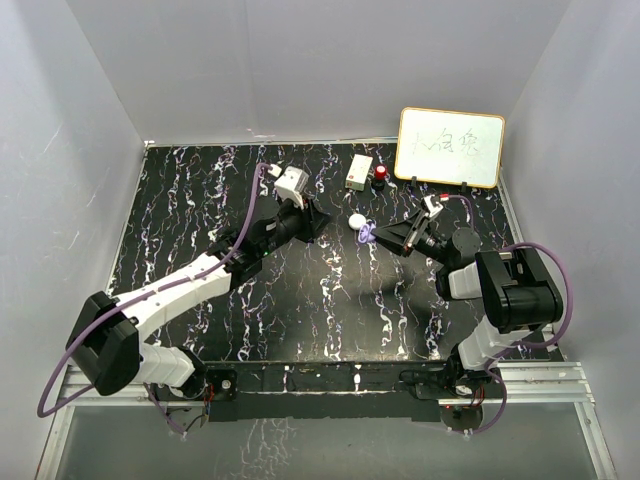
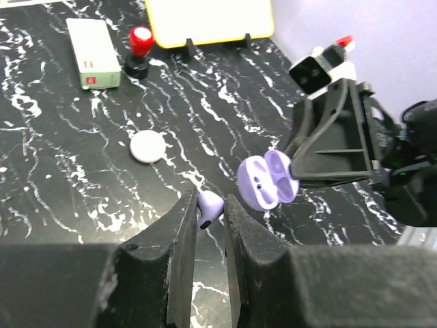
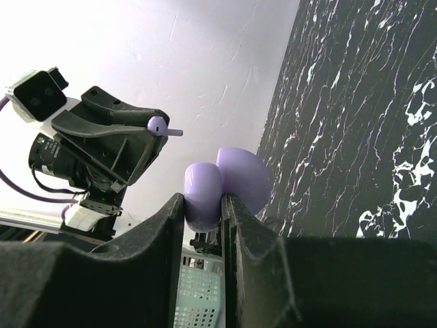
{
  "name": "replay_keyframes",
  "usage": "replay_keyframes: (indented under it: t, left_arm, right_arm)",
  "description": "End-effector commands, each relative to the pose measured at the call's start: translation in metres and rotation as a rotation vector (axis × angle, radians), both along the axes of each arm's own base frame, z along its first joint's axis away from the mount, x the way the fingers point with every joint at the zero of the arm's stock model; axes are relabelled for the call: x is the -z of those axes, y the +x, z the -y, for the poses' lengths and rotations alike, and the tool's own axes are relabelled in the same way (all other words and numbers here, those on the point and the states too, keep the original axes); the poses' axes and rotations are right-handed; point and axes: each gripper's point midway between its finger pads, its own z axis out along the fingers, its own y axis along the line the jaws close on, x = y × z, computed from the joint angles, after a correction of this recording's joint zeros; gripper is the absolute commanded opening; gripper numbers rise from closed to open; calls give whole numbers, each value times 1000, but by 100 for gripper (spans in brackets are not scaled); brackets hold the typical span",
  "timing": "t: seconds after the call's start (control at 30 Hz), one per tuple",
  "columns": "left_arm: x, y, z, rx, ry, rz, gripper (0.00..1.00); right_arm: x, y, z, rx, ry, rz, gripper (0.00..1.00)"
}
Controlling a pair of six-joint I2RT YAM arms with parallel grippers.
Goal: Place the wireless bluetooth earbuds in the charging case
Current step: Pick up the earbud from the center of the board, then place the earbud in the charging case.
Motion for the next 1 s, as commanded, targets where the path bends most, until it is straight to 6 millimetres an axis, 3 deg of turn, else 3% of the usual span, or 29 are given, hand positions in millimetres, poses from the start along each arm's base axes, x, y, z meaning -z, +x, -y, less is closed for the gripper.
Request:
replay_keyframes:
  t: [0.0, 0.67, 0.97]
  left_arm:
    - [-42, -10, 7, 67, -163, 59, 0]
    - [-70, -13, 28, 167, -394, 156, 0]
    - [-59, -13, 46, 239, -437, 138, 0]
  right_arm:
    - [-13, 2, -4, -45, 5, 64, 0]
    - [-21, 9, -18, -69, 41, 24, 0]
    - [-21, 7, -20, -79, 51, 22, 0]
